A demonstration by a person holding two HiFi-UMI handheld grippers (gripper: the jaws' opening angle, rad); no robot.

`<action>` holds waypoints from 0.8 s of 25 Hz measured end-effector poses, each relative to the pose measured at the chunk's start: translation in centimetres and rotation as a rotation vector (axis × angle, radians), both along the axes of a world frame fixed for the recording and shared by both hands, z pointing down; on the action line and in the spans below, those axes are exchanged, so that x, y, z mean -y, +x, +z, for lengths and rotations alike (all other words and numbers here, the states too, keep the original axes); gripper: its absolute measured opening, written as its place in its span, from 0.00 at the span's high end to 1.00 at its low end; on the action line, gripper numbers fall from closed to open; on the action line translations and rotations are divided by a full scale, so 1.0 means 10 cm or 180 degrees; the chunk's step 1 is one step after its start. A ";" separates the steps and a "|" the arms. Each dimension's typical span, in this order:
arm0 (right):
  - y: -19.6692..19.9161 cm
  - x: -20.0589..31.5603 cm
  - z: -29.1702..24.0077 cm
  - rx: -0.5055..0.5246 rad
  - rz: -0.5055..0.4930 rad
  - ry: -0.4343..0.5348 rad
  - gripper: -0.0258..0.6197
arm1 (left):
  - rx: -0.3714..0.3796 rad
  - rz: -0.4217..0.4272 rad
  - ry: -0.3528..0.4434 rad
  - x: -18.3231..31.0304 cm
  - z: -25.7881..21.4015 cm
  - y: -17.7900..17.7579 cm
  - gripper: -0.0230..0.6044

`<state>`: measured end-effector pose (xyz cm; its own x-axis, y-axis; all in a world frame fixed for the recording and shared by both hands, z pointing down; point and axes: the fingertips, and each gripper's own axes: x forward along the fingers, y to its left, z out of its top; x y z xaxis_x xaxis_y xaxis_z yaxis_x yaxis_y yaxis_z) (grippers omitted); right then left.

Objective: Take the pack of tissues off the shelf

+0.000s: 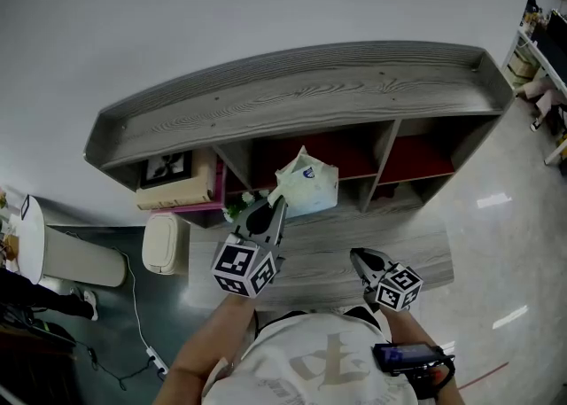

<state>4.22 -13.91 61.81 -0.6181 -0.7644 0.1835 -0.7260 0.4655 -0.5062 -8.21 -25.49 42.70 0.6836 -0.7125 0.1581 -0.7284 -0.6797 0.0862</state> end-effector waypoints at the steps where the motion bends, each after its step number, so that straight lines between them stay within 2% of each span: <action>1: -0.02 -0.01 0.00 -0.0007 -0.0001 0.0002 0.95 | -0.0008 0.0007 -0.0005 -0.02 0.01 -0.02 0.95; 8: -0.10 -0.07 -0.04 -0.0049 0.0001 0.0010 0.95 | -0.0061 0.0120 -0.0004 -0.20 0.10 -0.13 0.95; 20: -0.15 -0.14 -0.11 -0.0126 0.0016 0.0026 0.95 | -0.0001 0.0128 -0.0160 -0.47 0.46 -0.39 0.95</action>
